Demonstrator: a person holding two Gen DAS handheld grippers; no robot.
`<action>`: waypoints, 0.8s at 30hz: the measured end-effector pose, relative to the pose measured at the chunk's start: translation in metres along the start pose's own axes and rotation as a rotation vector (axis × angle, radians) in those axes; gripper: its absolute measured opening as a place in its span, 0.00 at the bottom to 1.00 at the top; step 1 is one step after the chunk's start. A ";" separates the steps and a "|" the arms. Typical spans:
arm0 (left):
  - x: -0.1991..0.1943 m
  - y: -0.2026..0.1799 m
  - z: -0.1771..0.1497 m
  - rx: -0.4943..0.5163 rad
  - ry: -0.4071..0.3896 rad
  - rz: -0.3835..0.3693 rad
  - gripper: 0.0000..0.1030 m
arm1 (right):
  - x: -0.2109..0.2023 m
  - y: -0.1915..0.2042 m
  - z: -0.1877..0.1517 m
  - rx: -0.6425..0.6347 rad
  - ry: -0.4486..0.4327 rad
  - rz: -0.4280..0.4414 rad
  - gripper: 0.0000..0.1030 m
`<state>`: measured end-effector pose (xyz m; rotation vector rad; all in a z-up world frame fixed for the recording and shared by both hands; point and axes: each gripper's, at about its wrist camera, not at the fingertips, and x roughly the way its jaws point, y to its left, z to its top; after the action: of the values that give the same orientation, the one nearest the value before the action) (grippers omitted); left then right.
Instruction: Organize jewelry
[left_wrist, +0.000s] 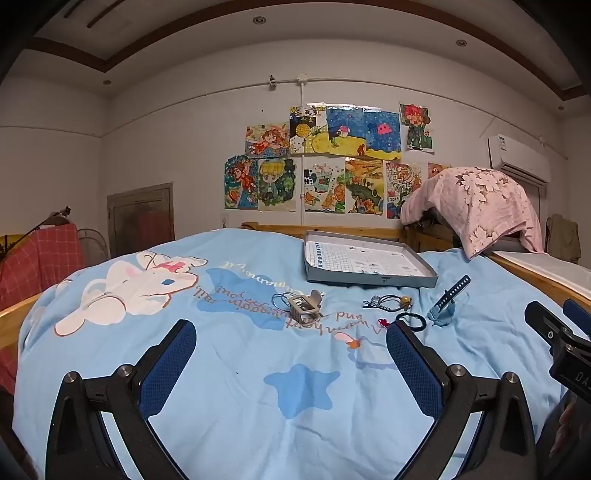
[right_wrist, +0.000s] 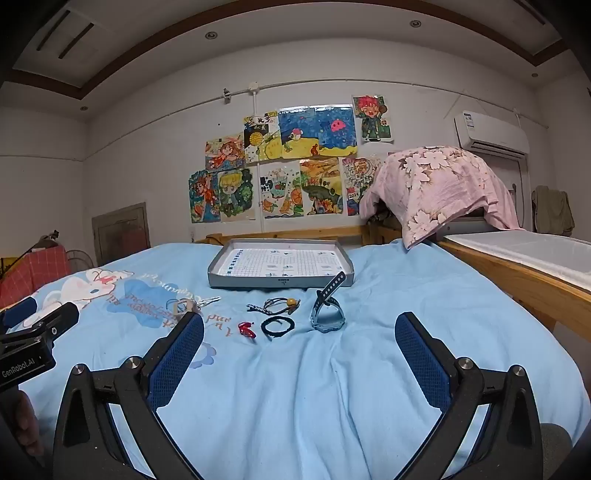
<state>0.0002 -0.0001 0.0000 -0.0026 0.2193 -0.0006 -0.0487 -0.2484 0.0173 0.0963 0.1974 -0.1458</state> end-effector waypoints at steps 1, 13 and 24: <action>0.000 0.000 0.000 -0.001 0.000 0.000 1.00 | 0.000 0.000 0.000 0.001 -0.010 0.001 0.99; -0.004 -0.008 -0.003 -0.004 0.003 0.001 1.00 | -0.001 0.000 0.001 0.002 -0.003 0.000 0.99; 0.002 -0.003 -0.004 -0.006 0.003 0.005 1.00 | 0.000 0.005 0.002 0.004 0.005 0.005 0.99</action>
<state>0.0017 -0.0029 -0.0047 -0.0081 0.2226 0.0051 -0.0475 -0.2437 0.0196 0.1016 0.2022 -0.1406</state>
